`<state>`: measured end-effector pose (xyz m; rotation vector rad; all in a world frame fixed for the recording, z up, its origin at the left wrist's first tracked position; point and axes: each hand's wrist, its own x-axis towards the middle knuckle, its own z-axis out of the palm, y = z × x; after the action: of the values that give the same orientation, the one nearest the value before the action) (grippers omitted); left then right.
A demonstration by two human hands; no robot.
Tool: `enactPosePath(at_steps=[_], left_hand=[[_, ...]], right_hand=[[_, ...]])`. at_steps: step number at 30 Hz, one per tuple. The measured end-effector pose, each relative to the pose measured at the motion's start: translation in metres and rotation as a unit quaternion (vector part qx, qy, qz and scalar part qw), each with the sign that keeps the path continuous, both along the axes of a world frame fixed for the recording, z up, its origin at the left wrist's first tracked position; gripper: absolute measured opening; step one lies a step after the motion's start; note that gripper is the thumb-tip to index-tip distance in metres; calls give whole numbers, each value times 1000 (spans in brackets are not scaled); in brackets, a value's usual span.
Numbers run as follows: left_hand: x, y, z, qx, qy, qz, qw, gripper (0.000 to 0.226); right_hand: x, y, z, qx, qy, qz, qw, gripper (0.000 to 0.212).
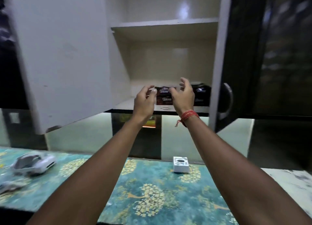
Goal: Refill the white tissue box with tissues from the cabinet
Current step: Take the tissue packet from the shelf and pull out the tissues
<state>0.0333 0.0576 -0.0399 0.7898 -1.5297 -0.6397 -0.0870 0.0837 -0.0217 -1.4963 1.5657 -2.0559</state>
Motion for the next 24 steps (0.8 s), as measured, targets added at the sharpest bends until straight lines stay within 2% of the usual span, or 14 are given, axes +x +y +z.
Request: enactPosePath(at_steps=[3,5,7,12,16,24], left_hand=[[-27,-1,-2,11,1,-38,999,34],[-37,-6,-4,21,5,-55,998,43],[-45,-12,-6,29,4,-65,997,47],[-62,-10,-4,28,9,-84,996,36],[-76,-12,-2,20,17,-92,995,41],[-61,-39,-6,12,29,-111,993,35]], right_hand=[[-31,12,0,9,-33,-5,999,66],[-39,19,-3,17,-47,24,998,66],[-43,19,-8,10,-49,8,999,63],[-51,30,-11,-51,-73,-116,989,52],[-60,37,-11,-150,-47,-267,951,43],[-51,-2,-15,-106,-28,-121,987,40]])
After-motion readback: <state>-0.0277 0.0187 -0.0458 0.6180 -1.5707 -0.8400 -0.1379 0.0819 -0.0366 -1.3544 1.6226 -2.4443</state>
